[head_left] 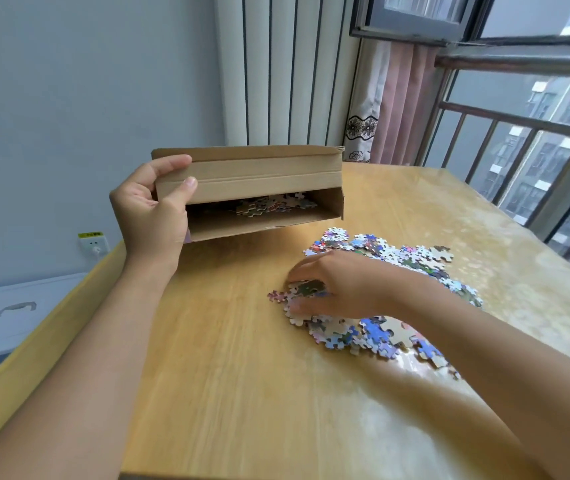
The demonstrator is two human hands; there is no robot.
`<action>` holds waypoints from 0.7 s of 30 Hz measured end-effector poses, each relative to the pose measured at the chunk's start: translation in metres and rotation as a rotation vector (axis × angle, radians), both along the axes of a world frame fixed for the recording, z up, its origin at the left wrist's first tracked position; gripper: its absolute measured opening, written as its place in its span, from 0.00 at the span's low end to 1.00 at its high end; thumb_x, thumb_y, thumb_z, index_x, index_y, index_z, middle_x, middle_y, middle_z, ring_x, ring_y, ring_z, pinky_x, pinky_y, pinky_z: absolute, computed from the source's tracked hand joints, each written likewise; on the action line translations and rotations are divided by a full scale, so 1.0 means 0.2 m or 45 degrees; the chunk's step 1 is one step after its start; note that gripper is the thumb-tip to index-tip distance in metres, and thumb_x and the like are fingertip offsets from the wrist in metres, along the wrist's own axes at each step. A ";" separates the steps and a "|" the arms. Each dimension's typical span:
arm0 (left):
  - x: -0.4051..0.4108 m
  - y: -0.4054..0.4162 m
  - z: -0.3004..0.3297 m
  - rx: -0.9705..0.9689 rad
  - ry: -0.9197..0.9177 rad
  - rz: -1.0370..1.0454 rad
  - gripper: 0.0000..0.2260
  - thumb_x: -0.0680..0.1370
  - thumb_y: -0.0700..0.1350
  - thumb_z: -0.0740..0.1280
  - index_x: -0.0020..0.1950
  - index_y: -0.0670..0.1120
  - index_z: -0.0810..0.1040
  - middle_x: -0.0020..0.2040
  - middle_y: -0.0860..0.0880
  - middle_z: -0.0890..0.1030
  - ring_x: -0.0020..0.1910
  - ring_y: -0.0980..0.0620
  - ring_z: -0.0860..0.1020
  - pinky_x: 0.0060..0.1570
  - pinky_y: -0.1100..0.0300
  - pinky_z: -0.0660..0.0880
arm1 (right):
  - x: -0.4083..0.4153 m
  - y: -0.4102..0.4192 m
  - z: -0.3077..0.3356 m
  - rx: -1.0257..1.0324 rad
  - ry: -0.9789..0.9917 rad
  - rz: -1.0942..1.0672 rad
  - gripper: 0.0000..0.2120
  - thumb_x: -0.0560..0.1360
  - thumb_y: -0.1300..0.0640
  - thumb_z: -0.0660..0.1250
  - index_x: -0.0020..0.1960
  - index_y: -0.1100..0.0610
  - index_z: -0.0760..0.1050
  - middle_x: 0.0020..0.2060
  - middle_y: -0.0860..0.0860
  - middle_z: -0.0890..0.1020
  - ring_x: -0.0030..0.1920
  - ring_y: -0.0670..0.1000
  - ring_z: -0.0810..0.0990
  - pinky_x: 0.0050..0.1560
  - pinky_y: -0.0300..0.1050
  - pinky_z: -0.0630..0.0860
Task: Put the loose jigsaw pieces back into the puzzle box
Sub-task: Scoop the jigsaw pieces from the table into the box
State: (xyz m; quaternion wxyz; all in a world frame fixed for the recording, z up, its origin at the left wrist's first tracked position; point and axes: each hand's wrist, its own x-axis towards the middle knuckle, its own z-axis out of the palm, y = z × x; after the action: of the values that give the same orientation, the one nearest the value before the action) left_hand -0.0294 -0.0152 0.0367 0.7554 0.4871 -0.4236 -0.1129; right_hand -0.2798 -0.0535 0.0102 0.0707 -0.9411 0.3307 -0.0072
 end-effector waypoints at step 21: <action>-0.06 0.01 -0.03 0.078 -0.021 0.049 0.11 0.76 0.38 0.72 0.48 0.55 0.83 0.41 0.55 0.81 0.23 0.57 0.72 0.21 0.66 0.67 | -0.25 0.10 0.07 0.122 0.017 -0.156 0.32 0.76 0.36 0.68 0.77 0.41 0.65 0.79 0.42 0.61 0.79 0.46 0.56 0.78 0.48 0.56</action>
State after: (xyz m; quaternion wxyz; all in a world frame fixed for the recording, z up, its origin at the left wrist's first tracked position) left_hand -0.0424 -0.0138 0.0312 0.7385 0.5192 -0.4166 -0.1072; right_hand -0.3292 -0.0336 0.0243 0.1127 -0.9146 0.3882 0.0107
